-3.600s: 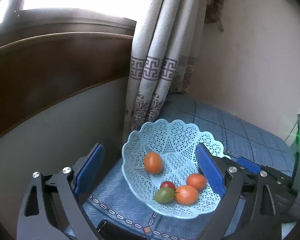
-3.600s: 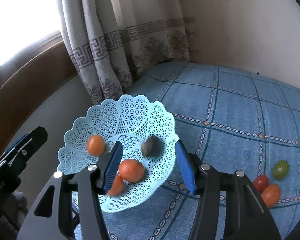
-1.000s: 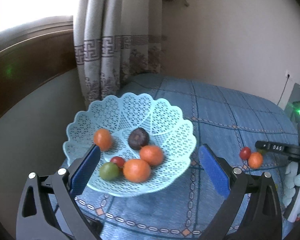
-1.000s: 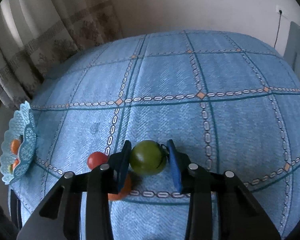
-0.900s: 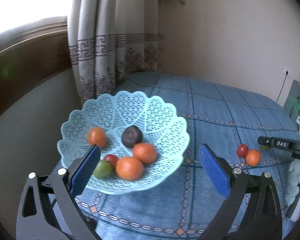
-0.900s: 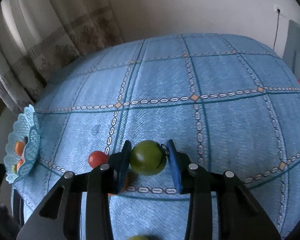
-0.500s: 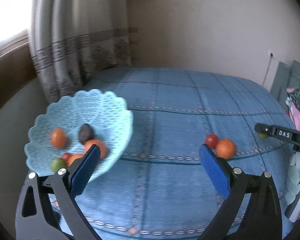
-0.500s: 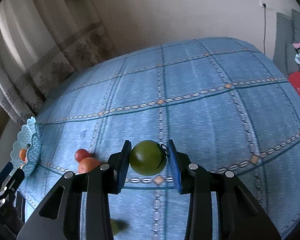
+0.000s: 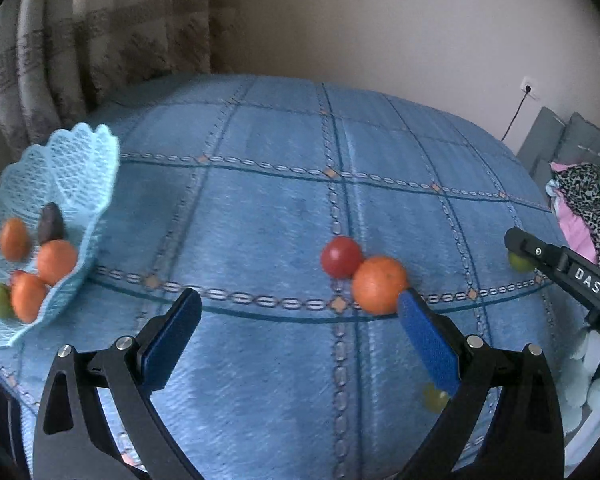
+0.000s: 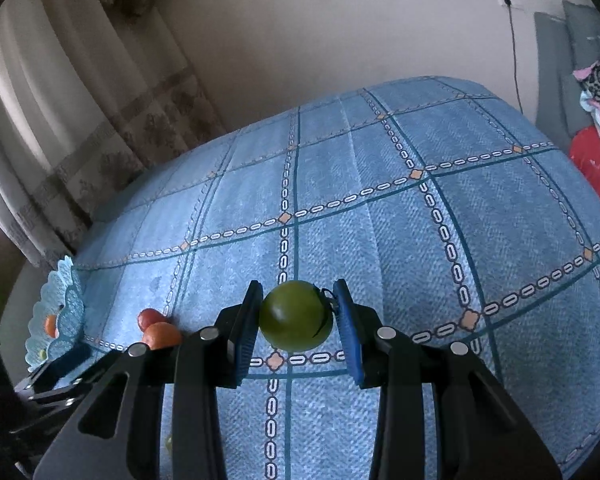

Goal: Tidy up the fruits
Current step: 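Grasp a green tomato with the right tool while the left tool grasps an orange, then carry the orange into the basket and open the left tool while the right tool holds its tomato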

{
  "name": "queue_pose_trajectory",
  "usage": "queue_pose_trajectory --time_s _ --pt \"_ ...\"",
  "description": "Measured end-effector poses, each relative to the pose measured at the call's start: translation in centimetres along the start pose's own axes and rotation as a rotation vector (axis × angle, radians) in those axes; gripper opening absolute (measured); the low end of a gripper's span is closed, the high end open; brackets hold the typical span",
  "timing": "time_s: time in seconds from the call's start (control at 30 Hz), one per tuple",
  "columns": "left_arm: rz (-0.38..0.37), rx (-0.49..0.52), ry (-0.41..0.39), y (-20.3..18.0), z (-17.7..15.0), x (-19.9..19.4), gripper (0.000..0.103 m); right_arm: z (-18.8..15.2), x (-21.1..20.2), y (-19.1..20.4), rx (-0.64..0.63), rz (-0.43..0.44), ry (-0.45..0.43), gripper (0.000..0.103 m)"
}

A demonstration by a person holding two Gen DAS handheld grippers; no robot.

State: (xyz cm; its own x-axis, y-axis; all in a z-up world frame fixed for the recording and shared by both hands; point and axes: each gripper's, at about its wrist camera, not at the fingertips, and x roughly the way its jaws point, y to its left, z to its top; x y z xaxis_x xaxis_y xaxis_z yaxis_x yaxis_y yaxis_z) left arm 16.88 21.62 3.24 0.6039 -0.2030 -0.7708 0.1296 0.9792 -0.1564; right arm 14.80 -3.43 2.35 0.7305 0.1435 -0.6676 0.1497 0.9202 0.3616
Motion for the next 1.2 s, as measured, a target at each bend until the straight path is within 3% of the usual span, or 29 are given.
queue_pose_trajectory --time_s 0.37,0.6,0.8,0.97,1.1,1.2 --pt "-0.019 -0.011 0.055 -2.9 1.1 2.8 0.099 0.0 -0.9 -0.4 0.023 0.034 -0.005 0.037" --pt "-0.016 -0.013 0.093 -4.1 1.3 4.7 0.075 0.0 -1.1 -0.7 0.031 0.048 -0.006 0.037" --pt "0.009 0.011 0.074 -5.0 1.1 4.9 0.059 -0.2 -1.2 -0.7 0.034 0.046 -0.005 0.037" --pt "-0.037 0.020 0.082 -4.5 0.4 4.0 0.054 -0.2 -1.2 -0.5 0.030 0.045 -0.005 0.037" --pt "-0.071 0.029 0.075 -4.2 -0.2 3.0 0.040 -0.3 -1.0 -0.5 0.030 0.042 -0.004 0.037" --pt "-0.053 0.042 0.047 -3.9 -0.6 1.8 0.040 -0.4 -0.9 -0.6 0.029 0.039 -0.007 0.037"
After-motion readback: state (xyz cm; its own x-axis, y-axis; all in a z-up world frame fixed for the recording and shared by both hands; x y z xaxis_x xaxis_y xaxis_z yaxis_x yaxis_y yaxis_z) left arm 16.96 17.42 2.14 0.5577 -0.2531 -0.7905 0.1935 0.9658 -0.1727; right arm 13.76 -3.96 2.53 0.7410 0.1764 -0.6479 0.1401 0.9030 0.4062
